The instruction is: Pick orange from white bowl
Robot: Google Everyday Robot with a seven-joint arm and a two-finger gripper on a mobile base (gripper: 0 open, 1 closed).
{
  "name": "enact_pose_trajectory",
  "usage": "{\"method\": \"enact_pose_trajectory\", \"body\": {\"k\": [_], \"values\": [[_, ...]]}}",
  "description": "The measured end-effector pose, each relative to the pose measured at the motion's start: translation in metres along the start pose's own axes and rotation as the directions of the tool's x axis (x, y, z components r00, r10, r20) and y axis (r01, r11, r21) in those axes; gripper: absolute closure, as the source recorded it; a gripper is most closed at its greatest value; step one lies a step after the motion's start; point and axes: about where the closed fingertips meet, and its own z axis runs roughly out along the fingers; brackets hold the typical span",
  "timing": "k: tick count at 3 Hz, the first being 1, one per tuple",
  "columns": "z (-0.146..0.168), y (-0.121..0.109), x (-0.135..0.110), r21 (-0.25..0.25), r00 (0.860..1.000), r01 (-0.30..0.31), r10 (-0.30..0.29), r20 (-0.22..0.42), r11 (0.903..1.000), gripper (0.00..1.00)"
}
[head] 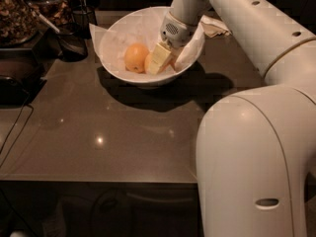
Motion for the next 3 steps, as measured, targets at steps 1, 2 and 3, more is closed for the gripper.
{"method": "enact_pose_trajectory", "body": {"k": [1, 2, 3], "values": [[0.000, 0.000, 0.000, 0.000, 1.000, 0.000, 0.000, 0.000, 1.0000, 0.64], [0.000, 0.000, 0.000, 0.000, 1.000, 0.000, 0.000, 0.001, 1.0000, 0.87], [-0.027, 0.013, 0.005, -0.007, 0.992, 0.064, -0.063, 0.114, 0.9979, 1.00]]}}
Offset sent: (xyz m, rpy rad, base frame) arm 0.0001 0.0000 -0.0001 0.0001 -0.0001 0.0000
